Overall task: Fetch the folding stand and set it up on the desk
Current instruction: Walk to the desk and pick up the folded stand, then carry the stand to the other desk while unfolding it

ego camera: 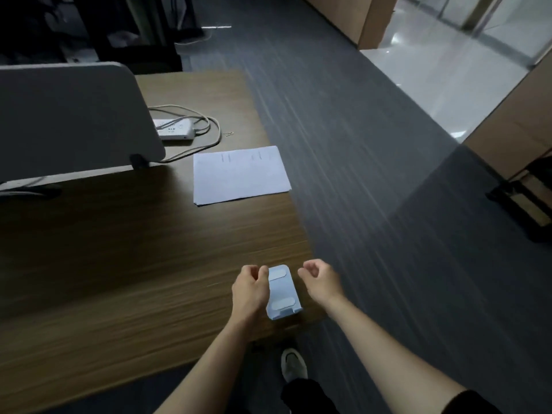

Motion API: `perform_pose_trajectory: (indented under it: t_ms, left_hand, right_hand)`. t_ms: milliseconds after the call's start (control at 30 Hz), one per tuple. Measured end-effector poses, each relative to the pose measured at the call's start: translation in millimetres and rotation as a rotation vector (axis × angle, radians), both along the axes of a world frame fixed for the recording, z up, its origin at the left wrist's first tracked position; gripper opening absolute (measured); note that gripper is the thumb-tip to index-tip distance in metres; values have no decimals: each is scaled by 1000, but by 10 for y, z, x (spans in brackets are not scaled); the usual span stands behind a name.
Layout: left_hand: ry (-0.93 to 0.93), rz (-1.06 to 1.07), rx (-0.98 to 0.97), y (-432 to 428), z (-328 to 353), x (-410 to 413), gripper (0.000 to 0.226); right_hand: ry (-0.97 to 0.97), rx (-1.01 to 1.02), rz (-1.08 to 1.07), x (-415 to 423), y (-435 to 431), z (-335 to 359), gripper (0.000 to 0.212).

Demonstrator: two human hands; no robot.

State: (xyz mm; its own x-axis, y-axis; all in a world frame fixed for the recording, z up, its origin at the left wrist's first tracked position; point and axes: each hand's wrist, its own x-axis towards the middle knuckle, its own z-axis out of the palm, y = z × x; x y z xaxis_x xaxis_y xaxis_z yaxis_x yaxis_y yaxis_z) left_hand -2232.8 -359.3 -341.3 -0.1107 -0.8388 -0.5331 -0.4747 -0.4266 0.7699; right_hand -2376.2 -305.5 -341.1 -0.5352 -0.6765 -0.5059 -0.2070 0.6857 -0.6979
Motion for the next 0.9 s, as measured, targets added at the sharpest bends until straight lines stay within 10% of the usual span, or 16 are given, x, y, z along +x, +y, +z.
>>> perform_pose_trajectory:
  t_ms: [500, 900]
  left_hand:
    - [-207, 51, 65, -99, -457, -118, 26]
    - [-33, 457, -233, -444, 675, 425, 18]
  right_hand:
    - [81, 95, 267, -99, -297, -506, 3]
    - [58, -231, 538, 278, -1165, 717, 12]
